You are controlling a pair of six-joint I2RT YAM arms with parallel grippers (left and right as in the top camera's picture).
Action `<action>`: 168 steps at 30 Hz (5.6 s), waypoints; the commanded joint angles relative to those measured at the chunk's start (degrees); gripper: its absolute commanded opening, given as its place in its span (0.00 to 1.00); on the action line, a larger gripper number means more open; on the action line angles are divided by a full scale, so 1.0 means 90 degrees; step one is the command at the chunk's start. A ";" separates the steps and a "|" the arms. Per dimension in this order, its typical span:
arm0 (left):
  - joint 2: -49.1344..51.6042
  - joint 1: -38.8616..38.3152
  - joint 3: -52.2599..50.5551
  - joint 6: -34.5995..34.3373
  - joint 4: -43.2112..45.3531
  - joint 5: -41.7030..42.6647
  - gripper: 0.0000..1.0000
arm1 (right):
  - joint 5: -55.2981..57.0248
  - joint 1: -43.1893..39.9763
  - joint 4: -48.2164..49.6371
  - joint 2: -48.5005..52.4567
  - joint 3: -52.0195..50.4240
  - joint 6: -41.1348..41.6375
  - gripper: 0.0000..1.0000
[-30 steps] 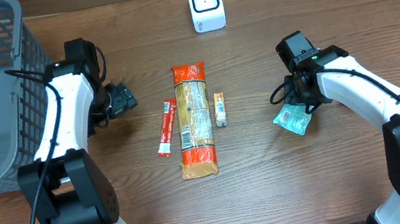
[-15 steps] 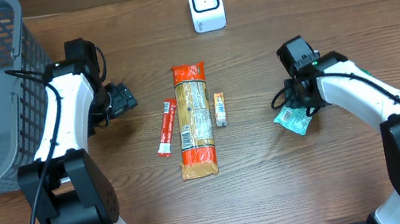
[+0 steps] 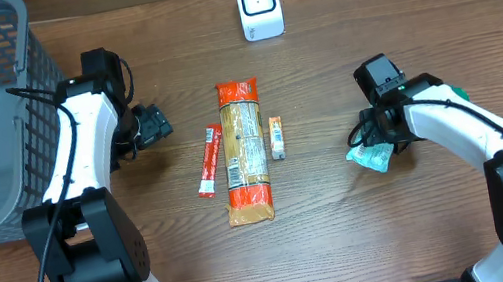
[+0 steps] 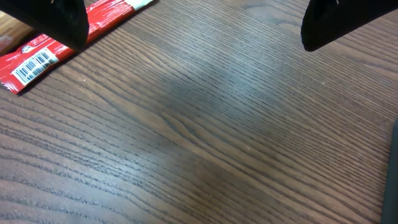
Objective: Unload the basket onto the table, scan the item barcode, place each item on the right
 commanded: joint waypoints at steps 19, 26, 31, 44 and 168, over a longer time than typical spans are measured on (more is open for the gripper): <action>-0.0107 -0.0002 0.0012 0.0170 0.0010 -0.0032 1.00 | -0.1345 0.0610 0.0935 0.0228 0.0155 0.0369 0.33; -0.0107 -0.0002 0.0012 0.0170 0.0010 -0.0032 1.00 | -0.0566 0.0571 0.0993 0.0228 -0.0403 0.0367 0.33; -0.0107 -0.0002 0.0012 0.0170 0.0010 -0.0032 1.00 | -0.0085 0.0571 0.0605 0.0228 -0.0418 0.0367 0.38; -0.0107 -0.0002 0.0012 0.0170 0.0010 -0.0034 1.00 | 0.0605 0.0245 0.0493 0.0228 -0.0418 0.0401 0.42; -0.0107 -0.0010 0.0012 0.0170 0.0010 -0.0034 1.00 | 0.0903 0.2535 0.0396 -0.0622 0.0075 0.1367 0.47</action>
